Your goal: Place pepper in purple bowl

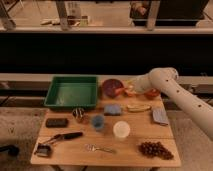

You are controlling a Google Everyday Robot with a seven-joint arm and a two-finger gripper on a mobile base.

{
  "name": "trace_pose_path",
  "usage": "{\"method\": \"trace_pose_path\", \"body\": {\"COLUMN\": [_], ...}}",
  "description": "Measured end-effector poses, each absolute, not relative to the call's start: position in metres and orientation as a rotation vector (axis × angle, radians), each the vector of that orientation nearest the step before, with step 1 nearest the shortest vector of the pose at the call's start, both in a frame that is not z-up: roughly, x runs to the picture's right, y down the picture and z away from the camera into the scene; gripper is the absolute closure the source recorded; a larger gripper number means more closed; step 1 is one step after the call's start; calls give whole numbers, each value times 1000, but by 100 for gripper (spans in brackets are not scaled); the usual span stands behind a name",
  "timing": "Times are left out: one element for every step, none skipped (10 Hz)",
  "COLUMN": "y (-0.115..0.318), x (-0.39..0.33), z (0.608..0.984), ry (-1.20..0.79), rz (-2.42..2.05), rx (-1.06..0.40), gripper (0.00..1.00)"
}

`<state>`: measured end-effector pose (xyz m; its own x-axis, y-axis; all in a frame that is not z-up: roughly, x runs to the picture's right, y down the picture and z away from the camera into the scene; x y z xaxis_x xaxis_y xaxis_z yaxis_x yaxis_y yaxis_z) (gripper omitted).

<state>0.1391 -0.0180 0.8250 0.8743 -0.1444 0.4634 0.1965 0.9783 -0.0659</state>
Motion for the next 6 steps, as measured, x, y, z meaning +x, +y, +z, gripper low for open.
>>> {"method": "trace_pose_path", "body": {"y": [-24,-28,-34,-39,-40,-42], "x": [139,139,139,142,140,137], "z": [833,840,847,853,855,854], "ry": [-477,-479,-479,-478,-481,-487], "rz": [-195,-208,-221,-226,-231,-235], "rx": [-101,-90,-75,-62,-55,-49], "gripper": [97,97,97,97,97,97]}}
